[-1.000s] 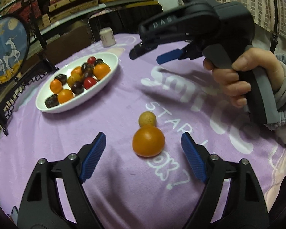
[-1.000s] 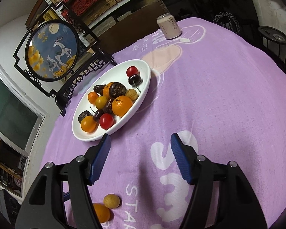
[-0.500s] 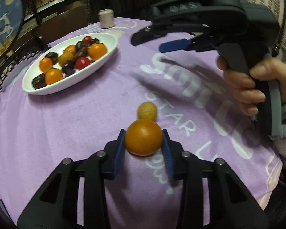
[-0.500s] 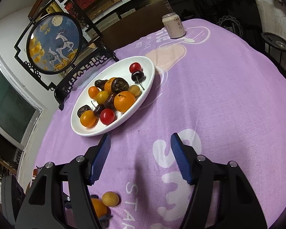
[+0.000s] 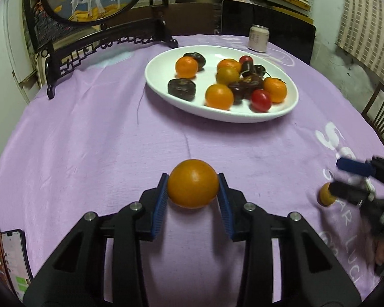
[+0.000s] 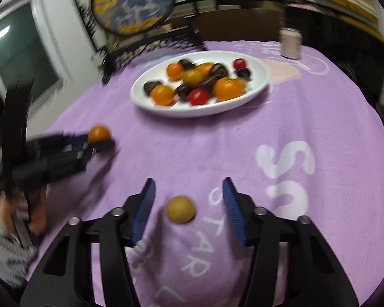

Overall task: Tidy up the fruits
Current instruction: 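Grasp a small yellow fruit with the right gripper while the left holds its orange, then place both fruits on the plate and open both grippers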

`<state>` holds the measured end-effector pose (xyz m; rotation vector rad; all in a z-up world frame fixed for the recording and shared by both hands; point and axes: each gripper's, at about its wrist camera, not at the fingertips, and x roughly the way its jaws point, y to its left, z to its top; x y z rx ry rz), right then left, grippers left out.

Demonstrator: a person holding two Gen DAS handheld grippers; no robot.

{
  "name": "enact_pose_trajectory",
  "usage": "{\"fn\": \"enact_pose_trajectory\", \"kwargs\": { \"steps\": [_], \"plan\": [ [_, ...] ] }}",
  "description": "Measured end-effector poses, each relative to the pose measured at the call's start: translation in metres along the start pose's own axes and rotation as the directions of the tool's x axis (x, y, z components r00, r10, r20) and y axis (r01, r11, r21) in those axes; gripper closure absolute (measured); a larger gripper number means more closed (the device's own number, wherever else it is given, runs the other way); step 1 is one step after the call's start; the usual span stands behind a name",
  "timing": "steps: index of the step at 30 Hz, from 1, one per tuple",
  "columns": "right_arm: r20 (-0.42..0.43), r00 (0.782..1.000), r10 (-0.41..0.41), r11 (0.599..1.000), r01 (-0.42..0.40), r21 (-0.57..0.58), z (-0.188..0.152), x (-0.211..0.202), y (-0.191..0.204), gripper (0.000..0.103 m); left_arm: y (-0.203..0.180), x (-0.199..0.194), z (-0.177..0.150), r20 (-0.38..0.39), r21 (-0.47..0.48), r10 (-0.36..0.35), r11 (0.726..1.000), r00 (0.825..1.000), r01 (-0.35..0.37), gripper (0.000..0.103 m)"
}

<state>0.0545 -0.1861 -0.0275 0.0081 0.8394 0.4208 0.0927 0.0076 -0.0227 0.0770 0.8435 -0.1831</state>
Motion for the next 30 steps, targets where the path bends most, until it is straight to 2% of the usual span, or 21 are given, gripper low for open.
{"fn": "enact_pose_trajectory", "kwargs": {
  "steps": [7,15,19,24,27,30],
  "plan": [
    [-0.036,0.999,-0.030,0.999,0.029,-0.031,-0.003,0.008,0.005,0.071,0.003,0.003,0.000,-0.015,0.004,0.005,1.000,1.000,-0.005,0.065],
    [-0.054,0.998,-0.032,0.999,0.030,-0.036,-0.009,0.006,0.006,0.072,0.004,0.011,-0.002,-0.042,-0.006,0.014,1.000,0.999,-0.015,0.065],
    [-0.069,0.997,-0.034,0.998,0.030,-0.050,-0.008,0.010,0.008,0.077,0.002,0.014,-0.004,-0.048,0.005,0.031,1.000,0.998,-0.031,0.065],
    [-0.069,0.998,0.009,1.000,-0.010,-0.015,-0.006,0.009,0.003,0.077,0.004,0.011,-0.002,-0.038,-0.010,0.012,1.000,0.999,-0.012,0.065],
    [-0.045,0.998,0.039,0.999,-0.038,0.014,0.006,0.003,-0.003,0.077,0.008,0.000,0.006,-0.009,-0.048,-0.039,0.998,0.999,0.038,0.065],
    [-0.001,1.000,0.018,1.000,-0.018,0.019,0.034,-0.006,-0.009,0.077,0.006,-0.007,0.027,0.024,-0.032,-0.022,0.999,0.999,0.023,0.065]
  ]
}}
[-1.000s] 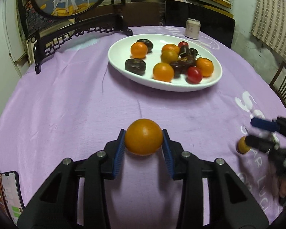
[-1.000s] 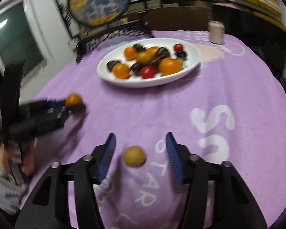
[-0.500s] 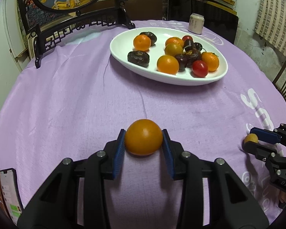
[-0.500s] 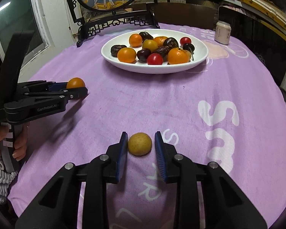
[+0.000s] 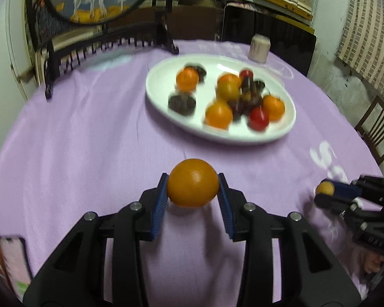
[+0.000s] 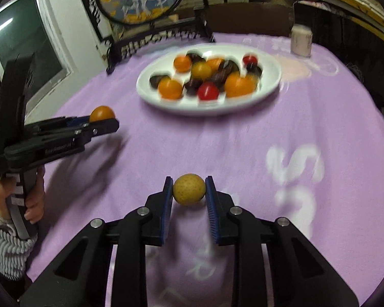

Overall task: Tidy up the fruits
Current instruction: 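Place both fruits on the plate and open both grippers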

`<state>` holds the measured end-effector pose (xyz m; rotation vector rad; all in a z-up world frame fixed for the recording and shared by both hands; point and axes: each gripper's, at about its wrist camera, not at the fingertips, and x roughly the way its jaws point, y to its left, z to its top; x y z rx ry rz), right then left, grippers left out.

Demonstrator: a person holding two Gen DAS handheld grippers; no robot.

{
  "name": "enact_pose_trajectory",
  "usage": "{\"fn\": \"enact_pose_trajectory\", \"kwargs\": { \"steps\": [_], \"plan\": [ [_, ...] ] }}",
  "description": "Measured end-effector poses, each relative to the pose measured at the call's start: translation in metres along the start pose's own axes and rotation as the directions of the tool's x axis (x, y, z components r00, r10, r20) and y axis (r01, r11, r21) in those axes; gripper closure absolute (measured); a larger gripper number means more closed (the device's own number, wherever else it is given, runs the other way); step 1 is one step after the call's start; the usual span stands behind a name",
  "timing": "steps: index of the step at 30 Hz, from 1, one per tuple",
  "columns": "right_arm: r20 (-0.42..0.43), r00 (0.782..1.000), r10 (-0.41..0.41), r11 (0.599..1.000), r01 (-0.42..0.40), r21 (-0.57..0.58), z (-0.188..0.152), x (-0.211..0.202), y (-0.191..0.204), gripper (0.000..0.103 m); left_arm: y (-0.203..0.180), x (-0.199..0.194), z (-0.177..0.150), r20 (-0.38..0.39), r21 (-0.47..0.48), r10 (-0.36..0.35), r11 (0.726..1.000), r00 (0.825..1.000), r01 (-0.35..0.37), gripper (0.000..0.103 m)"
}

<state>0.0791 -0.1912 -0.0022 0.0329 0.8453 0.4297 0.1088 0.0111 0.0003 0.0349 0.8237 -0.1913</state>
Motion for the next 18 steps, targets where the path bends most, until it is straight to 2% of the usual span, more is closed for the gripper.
{"fn": "enact_pose_trajectory", "kwargs": {
  "steps": [2,5,9,18],
  "plan": [
    [0.040,0.999,-0.011,1.000,0.010,0.015,0.026,-0.006,-0.005,0.077,0.000,-0.001,0.021,0.028,0.009,0.023,1.000,0.999,-0.023,0.065],
    [0.085,0.996,-0.029,0.999,0.026,0.038,0.063,-0.005,-0.012,0.077,0.001,0.008,0.054,0.045,-0.001,0.009,1.000,0.999,-0.009,0.065],
    [0.096,0.994,-0.049,0.996,0.041,0.080,0.098,0.019,-0.025,0.077,-0.003,0.033,0.085,0.048,-0.008,0.010,1.000,0.999,-0.009,0.065],
    [0.059,0.995,-0.077,0.980,0.064,0.189,0.118,0.075,-0.063,0.077,-0.010,0.085,0.108,0.019,-0.019,-0.017,1.000,1.000,0.017,0.064]
  ]
}}
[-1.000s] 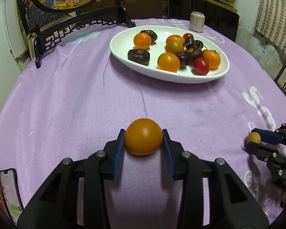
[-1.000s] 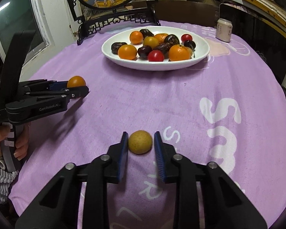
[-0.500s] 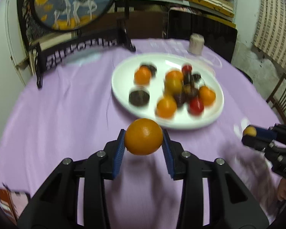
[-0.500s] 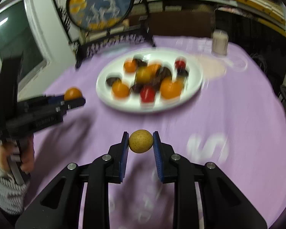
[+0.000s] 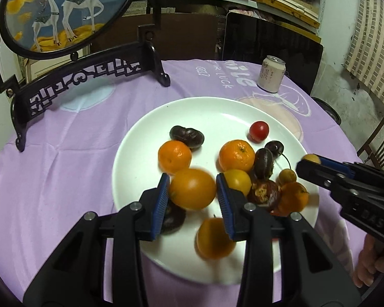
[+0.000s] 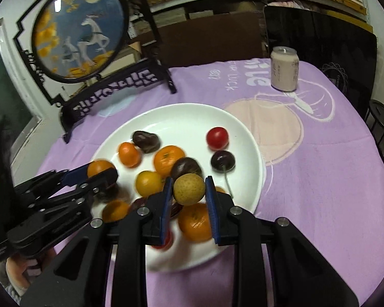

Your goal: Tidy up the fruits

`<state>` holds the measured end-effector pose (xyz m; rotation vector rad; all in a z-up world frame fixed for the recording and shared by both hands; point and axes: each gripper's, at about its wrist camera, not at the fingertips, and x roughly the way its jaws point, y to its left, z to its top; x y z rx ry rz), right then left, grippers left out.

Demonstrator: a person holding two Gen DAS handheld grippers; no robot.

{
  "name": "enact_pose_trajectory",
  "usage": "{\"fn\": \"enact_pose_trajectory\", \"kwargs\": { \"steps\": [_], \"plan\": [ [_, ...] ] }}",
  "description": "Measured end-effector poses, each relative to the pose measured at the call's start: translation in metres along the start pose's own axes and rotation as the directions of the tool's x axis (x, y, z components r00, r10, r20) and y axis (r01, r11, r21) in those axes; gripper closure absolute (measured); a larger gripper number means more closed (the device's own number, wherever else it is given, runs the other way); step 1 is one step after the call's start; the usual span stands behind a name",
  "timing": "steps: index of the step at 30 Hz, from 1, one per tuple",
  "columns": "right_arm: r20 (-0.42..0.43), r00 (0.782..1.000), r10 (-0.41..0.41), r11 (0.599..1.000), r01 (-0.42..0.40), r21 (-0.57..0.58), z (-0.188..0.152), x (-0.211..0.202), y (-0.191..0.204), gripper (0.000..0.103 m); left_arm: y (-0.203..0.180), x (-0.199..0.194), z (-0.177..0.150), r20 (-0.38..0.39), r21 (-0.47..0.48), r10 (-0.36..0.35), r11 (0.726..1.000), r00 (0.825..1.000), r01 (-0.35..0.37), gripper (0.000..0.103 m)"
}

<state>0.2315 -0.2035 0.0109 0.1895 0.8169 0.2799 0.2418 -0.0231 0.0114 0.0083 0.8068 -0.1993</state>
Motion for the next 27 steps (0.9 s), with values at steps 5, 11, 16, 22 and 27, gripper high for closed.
{"fn": "enact_pose_trajectory", "kwargs": {
  "steps": [5,11,16,22,27],
  "plan": [
    [0.032,0.999,0.041,0.996,-0.044,0.083,0.003,-0.004,-0.016,0.054,0.006,0.003,-0.001,0.007,-0.025,-0.018,1.000,1.000,0.018,0.040],
    [0.110,0.989,0.100,0.984,-0.114,0.137,0.001,-0.043,-0.023,0.043,0.016,-0.014,-0.008,0.036,-0.047,0.019,0.999,0.999,-0.017,0.027],
    [0.083,0.993,0.085,0.987,-0.095,0.126,-0.032,-0.054,-0.016,0.043,0.028,-0.047,-0.032,0.084,-0.081,0.084,0.994,0.993,-0.077,0.013],
    [0.071,0.997,-0.018,0.999,0.015,0.042,-0.079,-0.063,-0.001,0.037,0.023,-0.080,-0.072,0.101,-0.090,0.114,0.990,0.988,-0.105,0.008],
    [0.113,0.989,-0.099,0.995,0.101,-0.014,-0.111,-0.079,0.013,0.026,-0.001,-0.110,-0.101,0.158,-0.036,0.146,0.989,0.977,-0.142,0.002]
  ]
}}
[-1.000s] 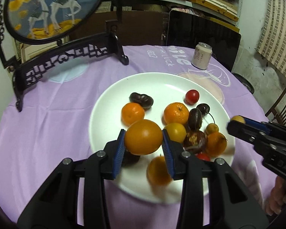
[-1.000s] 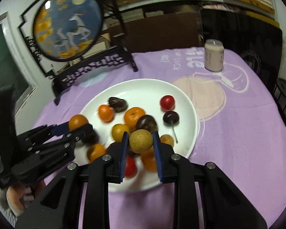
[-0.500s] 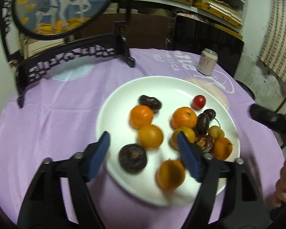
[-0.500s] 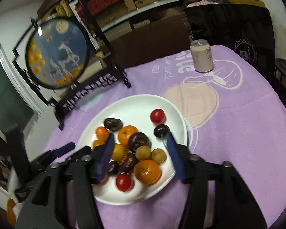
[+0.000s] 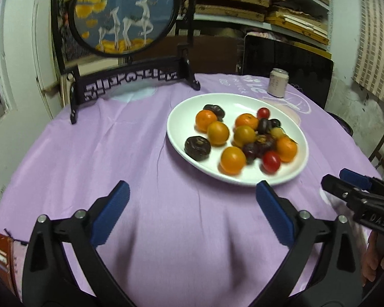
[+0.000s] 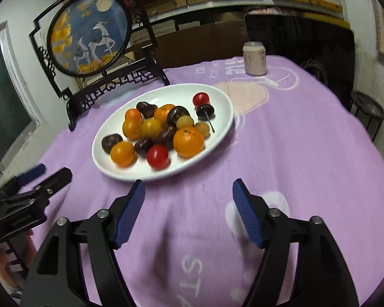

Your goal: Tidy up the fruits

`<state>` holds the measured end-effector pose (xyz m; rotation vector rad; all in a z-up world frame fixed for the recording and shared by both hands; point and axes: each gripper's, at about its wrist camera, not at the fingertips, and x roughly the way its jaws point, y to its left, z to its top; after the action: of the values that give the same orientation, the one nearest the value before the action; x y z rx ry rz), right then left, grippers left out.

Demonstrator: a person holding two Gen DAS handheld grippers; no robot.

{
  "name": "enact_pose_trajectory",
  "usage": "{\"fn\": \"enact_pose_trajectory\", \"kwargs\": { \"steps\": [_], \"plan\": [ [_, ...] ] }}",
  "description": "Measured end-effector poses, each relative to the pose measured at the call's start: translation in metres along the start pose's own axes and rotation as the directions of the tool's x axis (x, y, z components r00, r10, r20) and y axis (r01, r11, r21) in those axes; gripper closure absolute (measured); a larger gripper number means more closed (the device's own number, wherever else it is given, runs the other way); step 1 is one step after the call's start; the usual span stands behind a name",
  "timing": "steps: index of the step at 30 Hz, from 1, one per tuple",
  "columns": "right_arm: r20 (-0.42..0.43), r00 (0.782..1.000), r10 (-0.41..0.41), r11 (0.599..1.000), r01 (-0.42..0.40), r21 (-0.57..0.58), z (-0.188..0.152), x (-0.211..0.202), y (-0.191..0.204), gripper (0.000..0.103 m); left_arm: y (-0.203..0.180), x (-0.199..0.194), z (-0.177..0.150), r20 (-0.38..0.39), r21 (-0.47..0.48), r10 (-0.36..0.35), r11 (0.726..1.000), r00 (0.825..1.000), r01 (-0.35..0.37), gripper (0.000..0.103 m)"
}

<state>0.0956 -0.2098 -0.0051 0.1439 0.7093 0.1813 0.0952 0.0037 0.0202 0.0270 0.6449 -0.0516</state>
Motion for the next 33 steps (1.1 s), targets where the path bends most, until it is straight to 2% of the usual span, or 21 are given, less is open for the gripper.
{"fn": "enact_pose_trajectory", "kwargs": {
  "steps": [3,4,7,12,17,23,29,33],
  "plan": [
    [0.017,0.998,-0.055,0.998,0.056,-0.031,-0.008,-0.007,0.005,0.007,-0.009,-0.012,-0.011,0.008,0.030,0.005,1.000,1.000,-0.006,0.002],
    [0.033,0.997,-0.067,0.997,0.069,-0.041,-0.009,-0.010,0.006,0.005,-0.011,-0.013,-0.013,0.003,0.035,0.002,0.999,1.000,-0.002,0.002],
    [0.068,0.994,-0.084,0.995,0.088,-0.052,-0.007,-0.015,0.006,0.004,-0.013,-0.014,-0.013,0.006,0.045,0.002,0.999,1.000,-0.002,0.002],
    [0.061,0.996,-0.066,0.996,0.069,-0.052,-0.006,-0.016,0.006,0.004,-0.008,-0.019,-0.011,0.028,0.023,0.001,1.000,1.000,-0.002,0.002],
    [0.098,0.992,-0.075,0.993,0.083,-0.078,-0.007,-0.025,0.014,0.004,-0.005,-0.022,-0.009,0.042,0.004,0.015,1.000,0.999,-0.015,0.002],
    [0.126,0.986,-0.109,0.985,0.124,-0.122,-0.009,-0.030,0.023,0.001,-0.005,-0.021,-0.007,0.030,0.010,0.058,0.998,0.998,-0.058,0.002],
    [0.124,0.988,-0.094,0.987,0.109,-0.114,-0.009,-0.032,0.022,0.001,-0.003,-0.022,-0.007,0.021,-0.003,0.020,1.000,1.000,-0.020,0.002],
    [0.125,0.988,-0.091,0.990,0.104,-0.097,-0.008,-0.033,0.020,0.001,-0.003,-0.020,-0.007,0.012,0.003,0.037,0.999,0.999,-0.037,0.002]
  ]
}}
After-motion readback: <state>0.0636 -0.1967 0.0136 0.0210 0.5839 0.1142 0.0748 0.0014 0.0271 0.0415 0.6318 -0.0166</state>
